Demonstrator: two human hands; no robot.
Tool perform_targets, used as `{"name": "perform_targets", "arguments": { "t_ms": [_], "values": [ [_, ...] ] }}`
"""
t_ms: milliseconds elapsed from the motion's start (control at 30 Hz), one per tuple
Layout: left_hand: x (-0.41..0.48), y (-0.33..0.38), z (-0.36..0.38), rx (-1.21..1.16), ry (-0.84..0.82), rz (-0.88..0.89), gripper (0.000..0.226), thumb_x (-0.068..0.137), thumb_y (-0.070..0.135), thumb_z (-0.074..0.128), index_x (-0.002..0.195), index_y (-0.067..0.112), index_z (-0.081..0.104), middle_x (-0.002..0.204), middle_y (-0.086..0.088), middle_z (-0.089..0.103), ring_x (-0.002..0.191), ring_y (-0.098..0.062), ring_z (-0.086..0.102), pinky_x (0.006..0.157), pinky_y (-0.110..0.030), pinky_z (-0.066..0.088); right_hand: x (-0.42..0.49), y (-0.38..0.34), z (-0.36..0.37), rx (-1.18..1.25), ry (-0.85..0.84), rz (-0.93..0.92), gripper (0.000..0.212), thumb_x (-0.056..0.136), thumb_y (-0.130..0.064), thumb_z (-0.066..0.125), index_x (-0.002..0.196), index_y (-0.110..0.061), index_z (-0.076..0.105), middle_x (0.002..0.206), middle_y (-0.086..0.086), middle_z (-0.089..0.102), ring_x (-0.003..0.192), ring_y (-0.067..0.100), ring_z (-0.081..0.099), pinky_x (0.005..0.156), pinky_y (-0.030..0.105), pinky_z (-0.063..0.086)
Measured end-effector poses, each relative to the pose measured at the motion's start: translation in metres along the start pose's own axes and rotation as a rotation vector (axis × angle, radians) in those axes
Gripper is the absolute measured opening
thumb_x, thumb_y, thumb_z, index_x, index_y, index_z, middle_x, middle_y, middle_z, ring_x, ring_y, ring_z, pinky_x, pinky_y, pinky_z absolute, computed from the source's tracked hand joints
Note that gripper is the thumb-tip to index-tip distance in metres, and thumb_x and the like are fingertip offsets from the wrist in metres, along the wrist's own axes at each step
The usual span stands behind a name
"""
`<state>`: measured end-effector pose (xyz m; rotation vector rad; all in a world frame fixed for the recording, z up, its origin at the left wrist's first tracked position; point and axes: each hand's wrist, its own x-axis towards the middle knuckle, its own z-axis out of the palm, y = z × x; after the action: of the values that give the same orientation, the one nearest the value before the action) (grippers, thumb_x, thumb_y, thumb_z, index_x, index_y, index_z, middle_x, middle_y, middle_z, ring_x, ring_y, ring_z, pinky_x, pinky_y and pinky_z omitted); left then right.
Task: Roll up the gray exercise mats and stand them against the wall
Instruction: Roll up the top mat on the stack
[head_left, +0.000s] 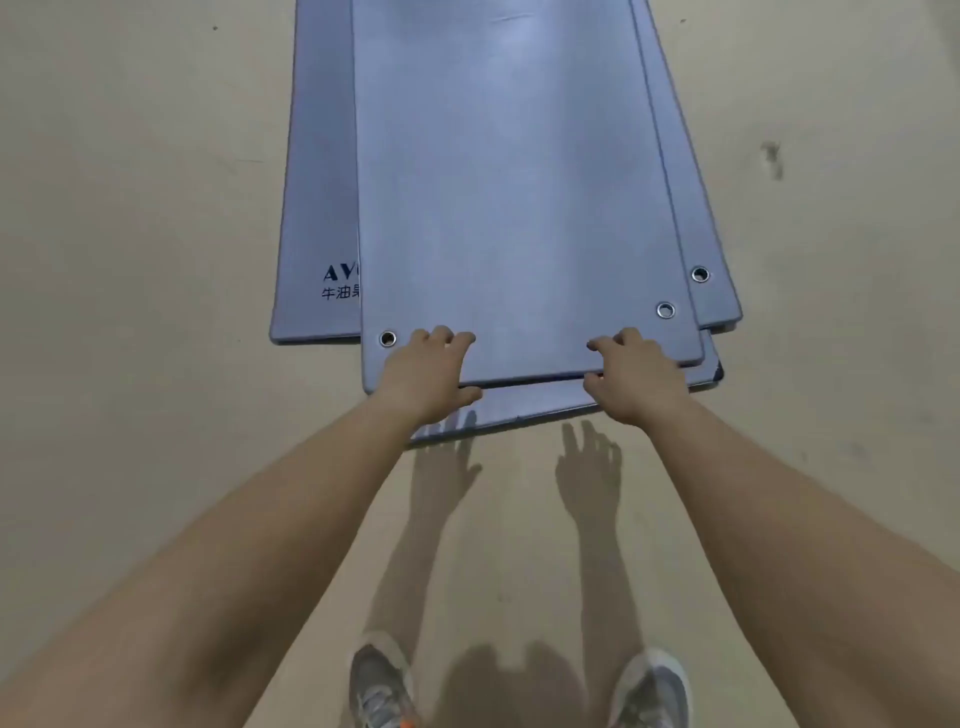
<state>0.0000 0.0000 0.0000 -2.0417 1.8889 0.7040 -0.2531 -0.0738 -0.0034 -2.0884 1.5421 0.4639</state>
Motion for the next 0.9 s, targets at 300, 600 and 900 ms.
{"name": "perform_targets", "arguments": {
  "t_ms": [300,600,900],
  "values": [
    [0.103,-0.039,0.168,0.068,0.104,-0.077,0.073,0.092,0.049,0.067,0.153,0.028,0.031,0.163,-0.004,0.025,0.146,-0.034,0.027,0.112,-0.049,0.038,0.116,0.031,0.149,-0.166,0.036,-0.092,0.058,0.094,-0.047,0.06,0.144,-0.031,0.036,0.155,0.005,0.027,0.133,0.035,0.036,0.102,0.047,0.039],
    [0.121,-0.055,0.204,0.291,0.274,0.005,0.058,0.088,0.022,0.075,0.136,0.012,0.043,0.138,-0.016,0.048,0.108,-0.041,0.053,0.058,-0.043,0.05,0.139,0.039,0.174,-0.196,0.324,-0.091,0.069,0.084,-0.051,0.076,0.139,-0.027,0.042,0.147,0.008,0.037,0.12,0.036,0.044,0.095,0.046,0.041],
    [0.085,-0.052,0.161,0.107,0.64,0.039,0.016,0.083,0.001,0.078,0.085,0.011,0.066,0.071,-0.006,0.065,0.06,-0.031,0.061,0.041,-0.031,0.03,0.119,0.042,0.147,-0.183,0.538,-0.305,0.016,0.097,-0.023,0.062,0.094,-0.011,0.073,0.082,0.011,0.07,0.068,0.039,0.063,0.061,0.041,0.048]
  ]
}}
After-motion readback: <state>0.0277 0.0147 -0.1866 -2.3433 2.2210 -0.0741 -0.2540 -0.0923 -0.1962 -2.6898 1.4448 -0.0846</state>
